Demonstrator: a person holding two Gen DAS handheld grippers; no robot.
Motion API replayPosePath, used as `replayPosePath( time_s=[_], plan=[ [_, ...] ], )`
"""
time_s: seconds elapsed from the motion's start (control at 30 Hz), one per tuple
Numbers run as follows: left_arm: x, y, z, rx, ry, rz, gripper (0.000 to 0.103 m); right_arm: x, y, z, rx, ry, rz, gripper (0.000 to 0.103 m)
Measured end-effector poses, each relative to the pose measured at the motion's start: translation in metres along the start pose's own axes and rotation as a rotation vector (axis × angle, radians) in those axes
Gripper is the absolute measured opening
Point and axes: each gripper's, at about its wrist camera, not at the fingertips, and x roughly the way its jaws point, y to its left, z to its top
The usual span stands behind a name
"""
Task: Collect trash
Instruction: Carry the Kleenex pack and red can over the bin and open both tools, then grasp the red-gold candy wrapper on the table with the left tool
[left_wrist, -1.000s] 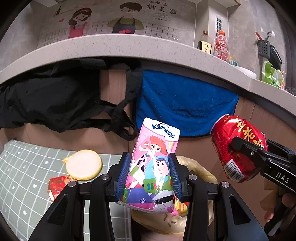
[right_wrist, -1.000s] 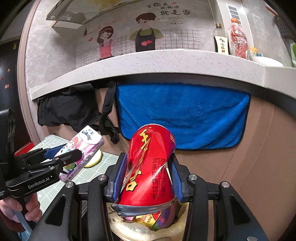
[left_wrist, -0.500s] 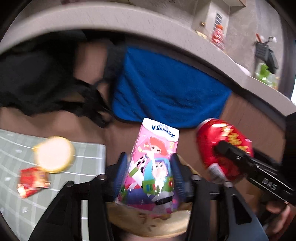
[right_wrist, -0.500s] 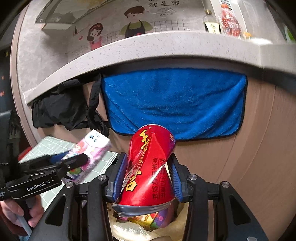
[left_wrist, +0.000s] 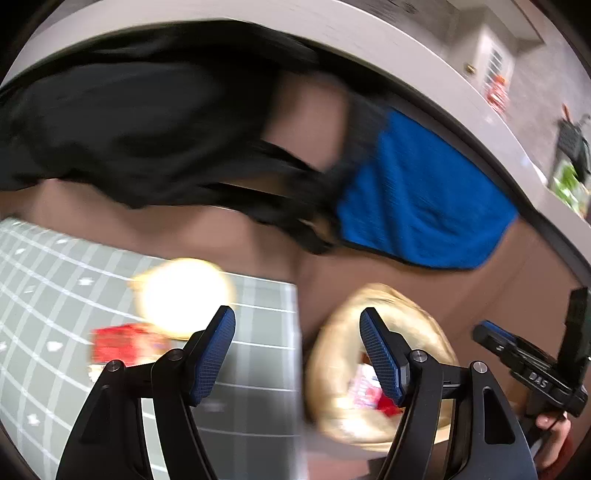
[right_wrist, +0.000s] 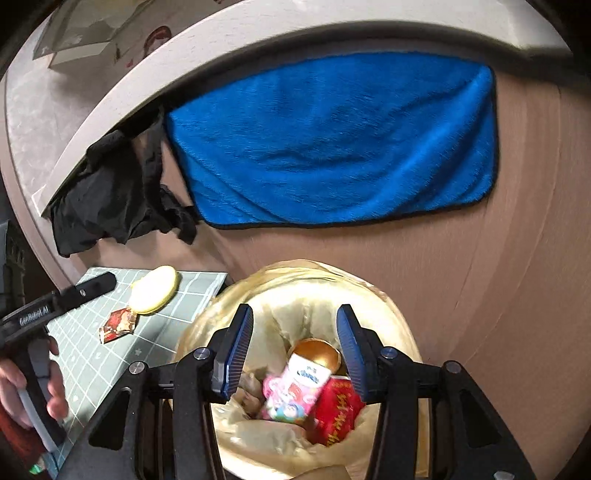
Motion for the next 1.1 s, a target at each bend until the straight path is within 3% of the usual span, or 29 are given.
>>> replayPosePath(
  time_s=[0.23, 0.43, 0.57, 0.7, 0.9, 1.0, 1.1],
  plan=[
    [-0.039, 0.089, 0.003, -0.102, -0.055, 0.147, 0.07, 0.006, 0.059, 0.009, -0.072, -0.018, 0.071, 0.045],
    [-0.044, 0.139, -0.01, -0.136, -0.02, 0.166, 0.07, 0.02, 0.115, 0.01, -0.122, -0.012, 0.159, 0.045],
    [-0.025, 0.15, -0.025, -0.095, 0.071, 0.11, 0.07, 0.038, 0.146, 0.004, -0.152, 0.029, 0.191, 0.045],
    [-0.003, 0.151, -0.033, -0.073, 0.114, 0.085, 0.07, 0.052, 0.165, -0.002, -0.162, 0.056, 0.207, 0.045],
    [0.039, 0.15, -0.028, 0.065, 0.185, 0.14, 0.07, 0.063, 0.167, -0.013, -0.161, 0.095, 0.205, 0.045],
    [0.056, 0.152, -0.028, 0.085, 0.25, 0.096, 0.07, 0.068, 0.161, -0.015, -0.16, 0.107, 0.201, 0.045],
    [0.061, 0.141, -0.033, 0.168, 0.268, 0.084, 0.07, 0.077, 0.156, -0.013, -0.151, 0.12, 0.206, 0.045]
  ],
)
